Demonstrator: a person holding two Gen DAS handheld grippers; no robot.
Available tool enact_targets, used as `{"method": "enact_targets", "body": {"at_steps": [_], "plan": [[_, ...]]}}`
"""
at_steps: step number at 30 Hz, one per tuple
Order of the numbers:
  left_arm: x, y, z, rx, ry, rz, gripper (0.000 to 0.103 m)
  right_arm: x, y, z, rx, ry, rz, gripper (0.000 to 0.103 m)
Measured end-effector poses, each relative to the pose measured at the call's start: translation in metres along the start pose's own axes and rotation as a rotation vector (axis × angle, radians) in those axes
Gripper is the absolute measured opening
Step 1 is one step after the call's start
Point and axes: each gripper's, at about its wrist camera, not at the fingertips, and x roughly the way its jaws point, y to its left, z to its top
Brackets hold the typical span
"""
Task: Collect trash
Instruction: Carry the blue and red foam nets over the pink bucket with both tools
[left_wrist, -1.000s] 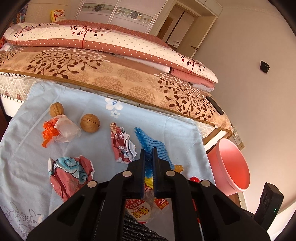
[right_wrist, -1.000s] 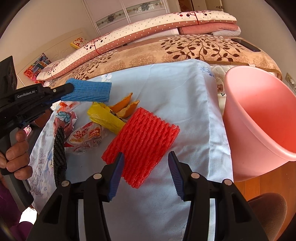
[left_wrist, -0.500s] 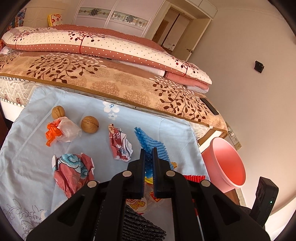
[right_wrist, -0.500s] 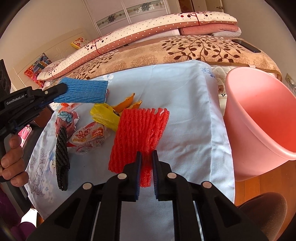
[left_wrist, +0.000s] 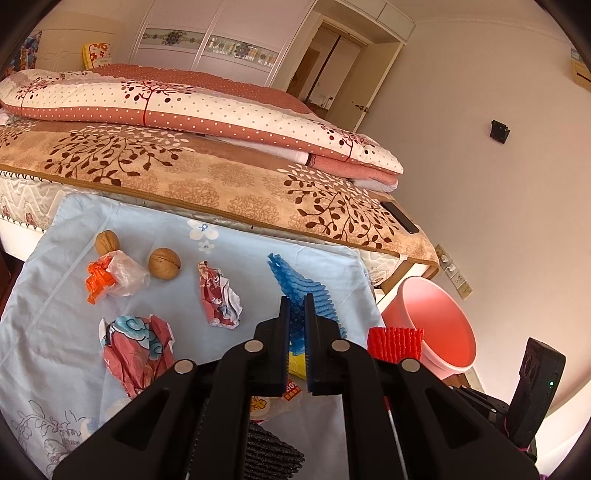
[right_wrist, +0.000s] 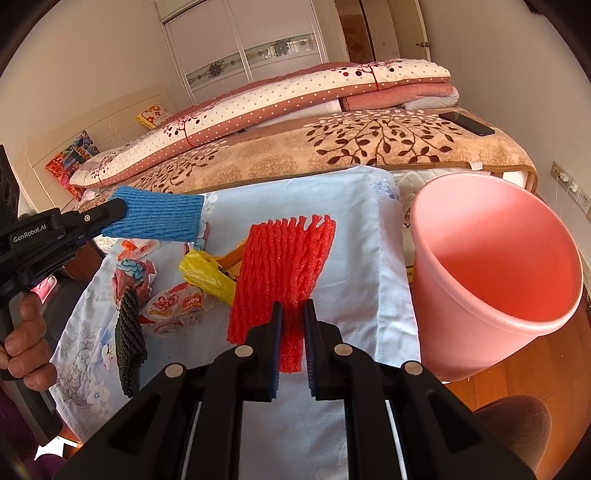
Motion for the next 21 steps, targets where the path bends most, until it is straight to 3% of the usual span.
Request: {"method": "enact_targets", "body": {"at_steps": [21], "plan": [[0.013, -0.071, 0.000, 0.125, 0.001, -0.097, 0.006, -0.036, -0.054, 0.016, 0.090, -0.124, -0.084, 0.010]]}}
